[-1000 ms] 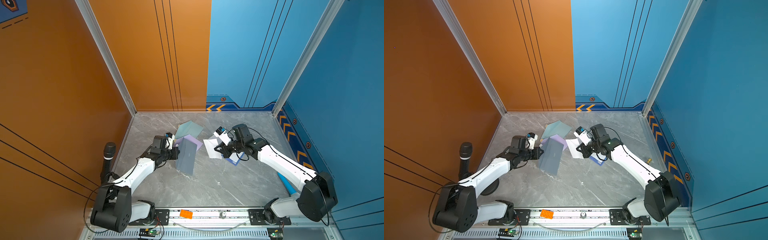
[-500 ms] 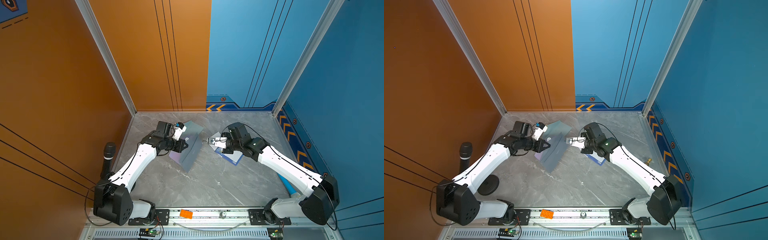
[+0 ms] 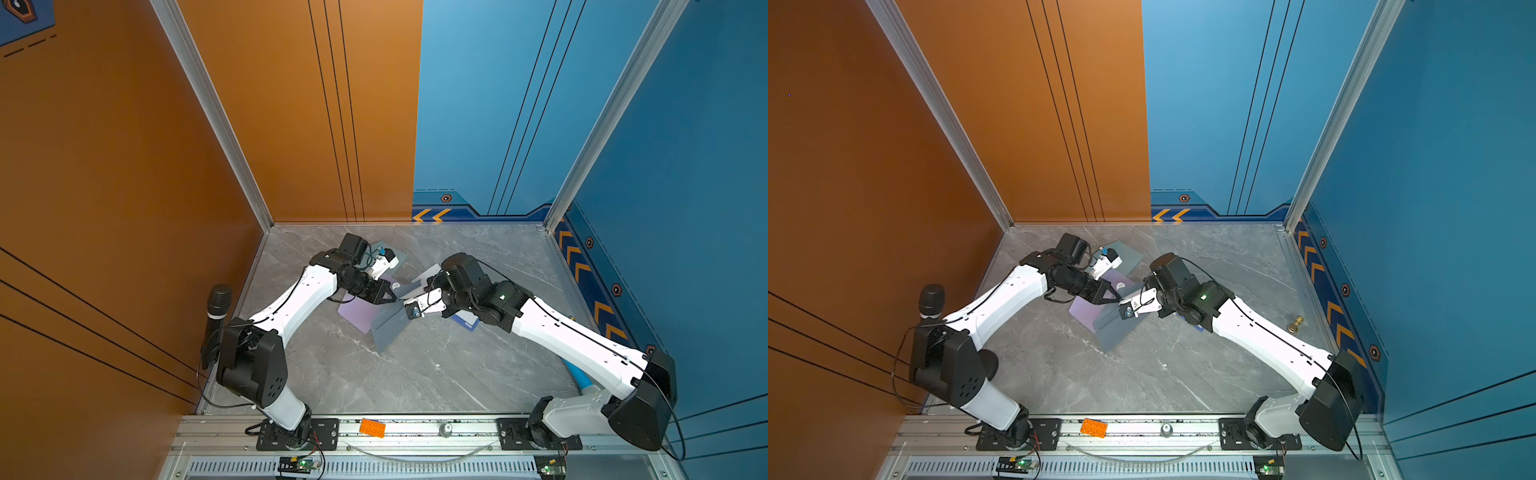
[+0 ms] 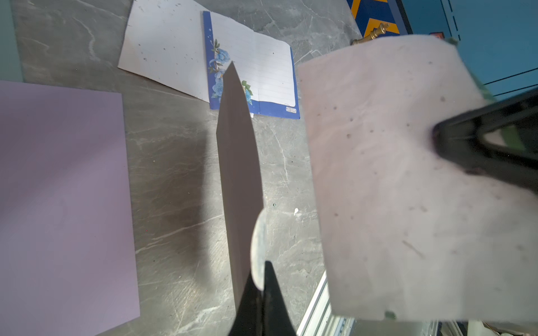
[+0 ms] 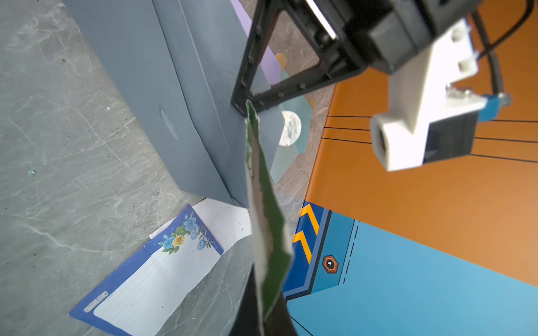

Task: Fold the letter paper in half and place it into the envelope
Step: Place the letter paper in the envelope.

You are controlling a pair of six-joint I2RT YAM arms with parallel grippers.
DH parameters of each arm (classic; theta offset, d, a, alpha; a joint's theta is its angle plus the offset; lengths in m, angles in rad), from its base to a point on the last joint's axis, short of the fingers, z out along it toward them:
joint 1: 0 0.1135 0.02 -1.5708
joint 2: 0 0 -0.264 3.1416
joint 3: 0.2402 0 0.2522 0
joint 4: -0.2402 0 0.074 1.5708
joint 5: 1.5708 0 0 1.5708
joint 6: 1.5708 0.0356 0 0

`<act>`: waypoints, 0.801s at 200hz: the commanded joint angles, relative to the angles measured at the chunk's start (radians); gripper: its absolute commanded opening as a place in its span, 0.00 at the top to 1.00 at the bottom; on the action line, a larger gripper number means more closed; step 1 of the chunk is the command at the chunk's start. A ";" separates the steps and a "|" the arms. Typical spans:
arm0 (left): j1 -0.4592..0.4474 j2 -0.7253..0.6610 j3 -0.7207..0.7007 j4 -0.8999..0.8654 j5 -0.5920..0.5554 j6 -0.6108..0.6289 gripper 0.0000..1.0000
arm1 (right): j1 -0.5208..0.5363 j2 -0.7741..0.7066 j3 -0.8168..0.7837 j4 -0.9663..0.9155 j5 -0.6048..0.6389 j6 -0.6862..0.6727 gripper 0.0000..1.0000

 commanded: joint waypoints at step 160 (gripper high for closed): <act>-0.008 0.025 0.038 -0.038 0.106 0.020 1.00 | 0.113 0.035 -0.151 0.246 -0.033 0.008 1.00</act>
